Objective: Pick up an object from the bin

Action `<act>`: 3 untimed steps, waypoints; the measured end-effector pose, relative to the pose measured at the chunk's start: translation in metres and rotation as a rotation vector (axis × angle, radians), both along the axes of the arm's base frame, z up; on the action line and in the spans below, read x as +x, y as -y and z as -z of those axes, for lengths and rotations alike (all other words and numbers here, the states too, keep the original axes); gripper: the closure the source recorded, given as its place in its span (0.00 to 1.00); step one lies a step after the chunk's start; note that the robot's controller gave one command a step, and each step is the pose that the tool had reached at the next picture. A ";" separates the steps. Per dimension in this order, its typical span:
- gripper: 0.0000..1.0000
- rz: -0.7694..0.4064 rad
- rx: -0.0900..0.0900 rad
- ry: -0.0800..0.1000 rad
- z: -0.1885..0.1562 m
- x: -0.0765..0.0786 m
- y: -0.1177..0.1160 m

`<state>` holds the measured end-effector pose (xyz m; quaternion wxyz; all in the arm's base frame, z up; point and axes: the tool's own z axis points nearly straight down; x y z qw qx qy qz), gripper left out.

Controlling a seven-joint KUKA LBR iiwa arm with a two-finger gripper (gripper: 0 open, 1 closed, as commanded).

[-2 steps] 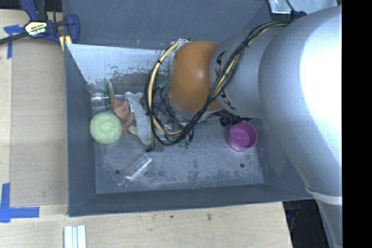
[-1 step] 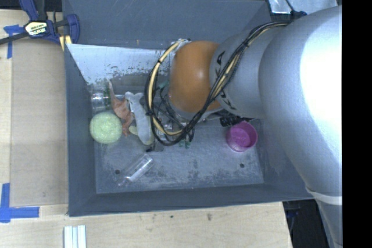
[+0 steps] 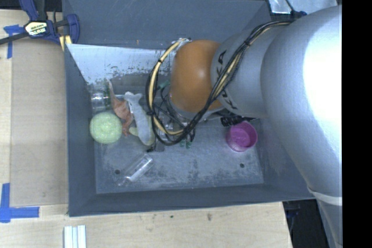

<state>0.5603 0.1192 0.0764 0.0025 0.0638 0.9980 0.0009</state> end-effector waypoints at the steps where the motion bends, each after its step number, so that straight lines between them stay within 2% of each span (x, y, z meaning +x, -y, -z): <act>1: 1.00 0.000 -0.002 -0.008 -0.019 -0.001 0.001; 3: 1.00 -0.001 0.000 0.003 -0.044 0.001 0.001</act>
Offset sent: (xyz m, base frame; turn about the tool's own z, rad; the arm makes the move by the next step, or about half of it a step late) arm 0.0001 0.0000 0.0032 0.0000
